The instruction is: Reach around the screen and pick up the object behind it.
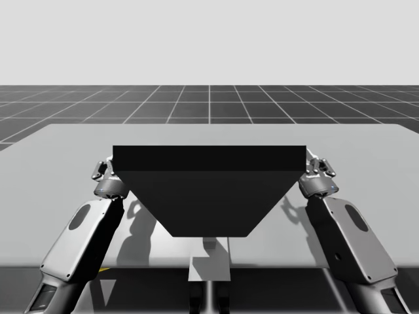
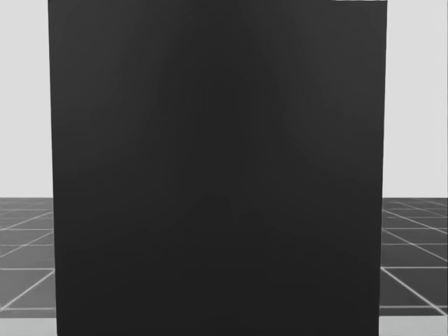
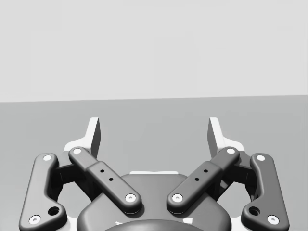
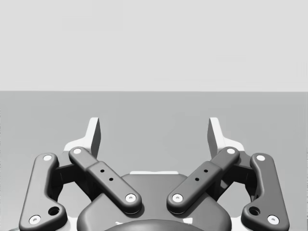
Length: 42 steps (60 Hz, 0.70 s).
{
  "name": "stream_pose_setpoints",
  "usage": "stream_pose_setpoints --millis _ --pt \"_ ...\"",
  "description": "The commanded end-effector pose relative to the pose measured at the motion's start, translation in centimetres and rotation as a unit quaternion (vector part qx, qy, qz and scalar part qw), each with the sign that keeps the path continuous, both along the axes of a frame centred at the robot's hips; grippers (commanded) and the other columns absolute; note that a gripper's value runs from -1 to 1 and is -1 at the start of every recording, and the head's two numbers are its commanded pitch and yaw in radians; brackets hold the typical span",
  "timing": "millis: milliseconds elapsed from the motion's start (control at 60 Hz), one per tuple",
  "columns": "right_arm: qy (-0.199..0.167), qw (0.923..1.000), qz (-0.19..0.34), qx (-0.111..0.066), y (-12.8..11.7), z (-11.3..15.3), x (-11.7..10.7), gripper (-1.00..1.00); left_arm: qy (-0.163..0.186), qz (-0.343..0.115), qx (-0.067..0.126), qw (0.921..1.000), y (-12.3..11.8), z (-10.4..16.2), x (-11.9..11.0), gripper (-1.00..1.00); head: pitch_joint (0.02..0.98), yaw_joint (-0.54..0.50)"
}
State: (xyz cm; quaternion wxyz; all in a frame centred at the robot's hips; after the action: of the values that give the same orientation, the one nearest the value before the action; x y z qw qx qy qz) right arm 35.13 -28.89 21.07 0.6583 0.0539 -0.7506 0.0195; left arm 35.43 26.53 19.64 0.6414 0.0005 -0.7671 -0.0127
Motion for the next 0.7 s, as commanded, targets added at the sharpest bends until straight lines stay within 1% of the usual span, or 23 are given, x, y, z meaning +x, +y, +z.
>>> stream_pose_setpoints --millis 17,33,83,150,183,233,283,300,317,333,383,400,417,433,467,500,517,533,567,583,633,667,700 --pt "-0.006 1.0 -0.002 0.005 0.3 -0.3 -0.1 -1.0 0.001 -0.001 0.003 1.0 0.0 -0.1 0.0 -1.0 0.055 -0.01" --pt "-0.009 0.9999 0.002 -0.004 0.4 -0.3 -0.3 -1.0 0.002 -0.001 0.004 1.0 0.0 -0.1 0.1 -1.0 0.055 -0.01" --pt "-0.007 0.9998 0.016 -0.003 0.5 -0.3 -0.3 -1.0 0.004 -0.003 0.004 1.0 0.0 -0.1 0.1 -1.0 0.057 -0.01" --pt "0.007 0.999 0.041 -0.016 0.5 -0.3 -0.3 -1.0 0.007 -0.011 0.008 0.9999 0.0 -0.1 0.1 -1.0 0.059 -0.01" --pt "0.015 0.9985 0.05 -0.017 0.5 -0.3 -0.4 -1.0 0.011 -0.017 0.008 0.9998 0.1 -0.1 0.0 -1.0 0.06 -0.01" --pt "0.021 0.9966 0.075 -0.025 0.5 -0.5 -0.6 -1.0 0.026 -0.045 0.016 0.9985 0.2 -0.2 -0.1 -1.0 0.063 -0.02" --pt "0.027 0.994 0.102 -0.028 0.6 -0.6 -0.8 -1.0 0.041 -0.068 0.018 0.9966 0.2 -0.3 -0.2 -1.0 0.067 -0.02" --pt "0.027 0.9929 0.113 -0.026 0.7 -0.6 -0.9 -1.0 0.052 -0.086 0.024 0.9947 0.1 -0.4 -0.4 -1.0 0.069 -0.02" --pt "0.03 0.9912 0.127 -0.025 0.8 -0.6 -1.1 -1.0 0.056 -0.102 0.033 0.9927 0.1 -0.4 -0.6 -1.0 0.072 -0.02" --pt "0.031 0.9902 0.134 -0.025 0.9 -0.6 -1.2 -1.0 0.055 -0.107 0.034 0.9921 0.1 -0.4 -0.7 -1.0 0.072 -0.02" --pt "0.029 0.9868 0.158 -0.024 1.0 -0.5 -1.5 -1.0 0.055 -0.134 0.029 0.9891 0.0 -0.3 -1.0 -1.0 0.075 -0.02" --pt "0.028 0.9842 0.173 -0.024 1.2 -0.5 -1.7 -1.0 0.057 -0.153 0.027 0.9863 -0.1 -0.2 -1.3 -1.0 0.077 -0.02" --pt "0.028 0.9827 0.181 -0.024 1.2 -0.4 -1.8 -1.0 0.057 -0.162 0.027 0.9848 -0.1 -0.2 -1.4 -1.0 0.078 -0.02" --pt "0.026 0.9782 0.204 -0.03 1.4 -0.4 -2.2 -1.0 0.055 -0.182 0.03 0.9813 -0.1 -0.1 -1.7 -1.0 0.082 -0.02" --pt "0.025 0.9756 0.216 -0.032 1.5 -0.4 -2.4 -1.0 0.056 -0.195 0.03 0.9788 0.0 0.0 -2.0 -1.0 0.084 -0.02" --pt "0.024 0.9728 0.228 -0.031 1.6 -0.3 -2.7 -1.0 0.058 -0.212 0.024 0.9753 0.1 0.2 -2.2 -1.0 0.085 -0.02" --pt "0.022 0.9697 0.241 -0.032 1.7 -0.3 -2.9 -1.0 0.058 -0.224 0.022 0.9726 0.1 0.3 -2.4 -1.0 0.085 -0.02" --pt "0.021 0.9664 0.254 -0.034 1.8 -0.3 -3.1 -1.0 0.054 -0.232 0.024 0.9709 0.2 0.5 -2.6 -1.0 0.086 -0.02" --pt "0.019 0.9636 0.264 -0.036 1.9 -0.3 -3.3 -1.0 0.052 -0.244 0.025 0.968 0.4 0.7 -2.8 -1.0 0.087 -0.02" --pt "0.017 0.9607 0.275 -0.038 2.0 -0.3 -3.4 -1.0 0.05 -0.255 0.025 0.9653 0.4 0.9 -3.1 -1.0 0.087 -0.02" --pt "0.017 0.9572 0.286 -0.04 2.0 -0.3 -3.6 -1.0 0.05 -0.268 0.028 0.9617 0.5 1.1 -3.5 -1.0 0.087 -0.02" --pt "0.016 0.9527 0.3 -0.044 2.0 -0.4 -3.9 -1.0 0.05 -0.286 0.033 0.9564 0.5 1.4 -3.9 -1.0 0.09 -0.03" --pt "0.019 0.95 0.308 -0.045 2.0 -0.4 -4.0 -1.0 0.051 -0.296 0.038 0.953 0.4 1.5 -4.2 -1.0 0.092 -0.03"
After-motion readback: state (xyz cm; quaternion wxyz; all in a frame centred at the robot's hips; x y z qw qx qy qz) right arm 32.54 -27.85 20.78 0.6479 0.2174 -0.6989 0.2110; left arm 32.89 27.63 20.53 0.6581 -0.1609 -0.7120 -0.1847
